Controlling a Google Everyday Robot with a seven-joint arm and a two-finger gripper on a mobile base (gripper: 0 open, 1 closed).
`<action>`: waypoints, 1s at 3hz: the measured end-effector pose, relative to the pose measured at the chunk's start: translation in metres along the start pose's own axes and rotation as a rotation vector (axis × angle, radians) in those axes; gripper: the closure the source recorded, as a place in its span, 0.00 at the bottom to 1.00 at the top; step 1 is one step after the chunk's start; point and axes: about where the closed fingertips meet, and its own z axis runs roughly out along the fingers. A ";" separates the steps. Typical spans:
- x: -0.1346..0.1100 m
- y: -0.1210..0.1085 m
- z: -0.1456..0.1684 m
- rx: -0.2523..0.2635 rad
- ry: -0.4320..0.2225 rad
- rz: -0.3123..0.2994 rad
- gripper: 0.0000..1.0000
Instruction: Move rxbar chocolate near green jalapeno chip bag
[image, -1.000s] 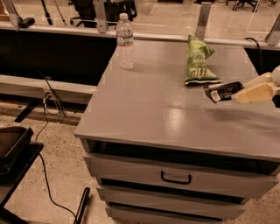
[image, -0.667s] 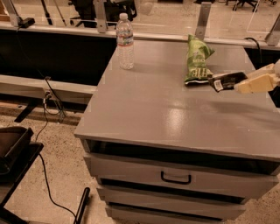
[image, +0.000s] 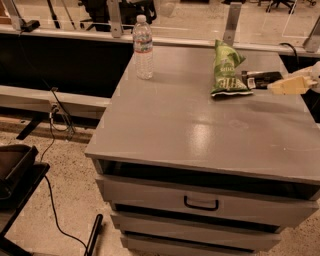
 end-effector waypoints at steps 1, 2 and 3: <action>0.004 -0.009 0.015 0.005 -0.005 0.030 0.59; 0.005 -0.007 0.019 0.000 -0.004 0.030 0.36; 0.005 -0.006 0.022 -0.006 -0.002 0.030 0.13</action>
Offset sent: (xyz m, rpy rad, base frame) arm 0.0120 0.0000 -0.0114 0.0176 0.0092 -0.0199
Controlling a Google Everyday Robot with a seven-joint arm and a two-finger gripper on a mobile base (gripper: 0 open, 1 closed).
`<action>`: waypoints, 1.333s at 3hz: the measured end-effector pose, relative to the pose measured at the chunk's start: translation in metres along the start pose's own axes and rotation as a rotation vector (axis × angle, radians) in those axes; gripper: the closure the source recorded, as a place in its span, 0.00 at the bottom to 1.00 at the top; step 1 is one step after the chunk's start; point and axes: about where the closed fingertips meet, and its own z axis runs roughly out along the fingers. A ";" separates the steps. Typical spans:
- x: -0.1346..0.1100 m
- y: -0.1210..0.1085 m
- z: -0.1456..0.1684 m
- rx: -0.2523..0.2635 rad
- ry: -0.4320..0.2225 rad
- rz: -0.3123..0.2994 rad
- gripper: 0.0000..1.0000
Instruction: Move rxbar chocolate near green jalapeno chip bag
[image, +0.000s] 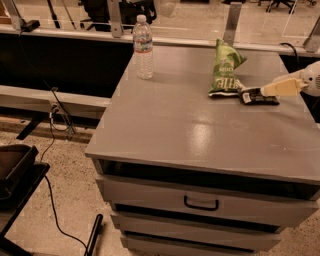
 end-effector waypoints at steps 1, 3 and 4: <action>0.000 0.001 0.003 -0.005 0.001 0.000 0.00; -0.007 -0.001 -0.004 -0.012 -0.025 -0.016 0.00; -0.020 -0.009 -0.025 0.004 -0.066 -0.033 0.00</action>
Offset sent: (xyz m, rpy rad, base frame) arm 0.0012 0.0023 -0.0019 0.0015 0.0026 0.0037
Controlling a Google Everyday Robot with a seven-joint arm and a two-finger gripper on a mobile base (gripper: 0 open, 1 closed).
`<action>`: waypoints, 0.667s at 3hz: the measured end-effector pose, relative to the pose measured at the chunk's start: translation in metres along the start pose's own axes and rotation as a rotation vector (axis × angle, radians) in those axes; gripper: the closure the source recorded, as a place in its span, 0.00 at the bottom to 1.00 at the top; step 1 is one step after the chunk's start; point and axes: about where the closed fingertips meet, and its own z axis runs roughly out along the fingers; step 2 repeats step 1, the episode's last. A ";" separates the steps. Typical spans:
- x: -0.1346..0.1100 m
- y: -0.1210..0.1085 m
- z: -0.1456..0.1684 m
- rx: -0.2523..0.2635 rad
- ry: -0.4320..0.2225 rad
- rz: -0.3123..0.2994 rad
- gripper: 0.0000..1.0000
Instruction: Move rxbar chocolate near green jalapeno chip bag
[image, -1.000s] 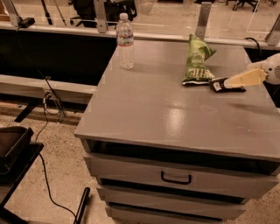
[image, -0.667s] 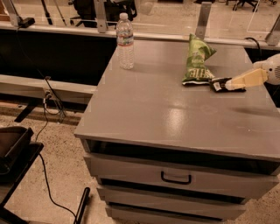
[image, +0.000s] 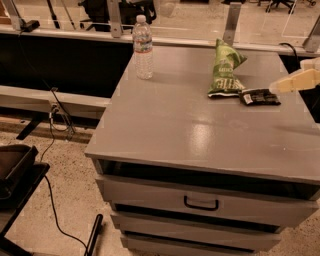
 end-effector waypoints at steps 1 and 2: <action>-0.004 -0.001 -0.002 0.003 -0.006 -0.004 0.00; -0.004 -0.001 -0.002 0.003 -0.006 -0.004 0.00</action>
Offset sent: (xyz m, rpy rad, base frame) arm 0.0000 0.0000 0.0000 0.0000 0.0000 0.0000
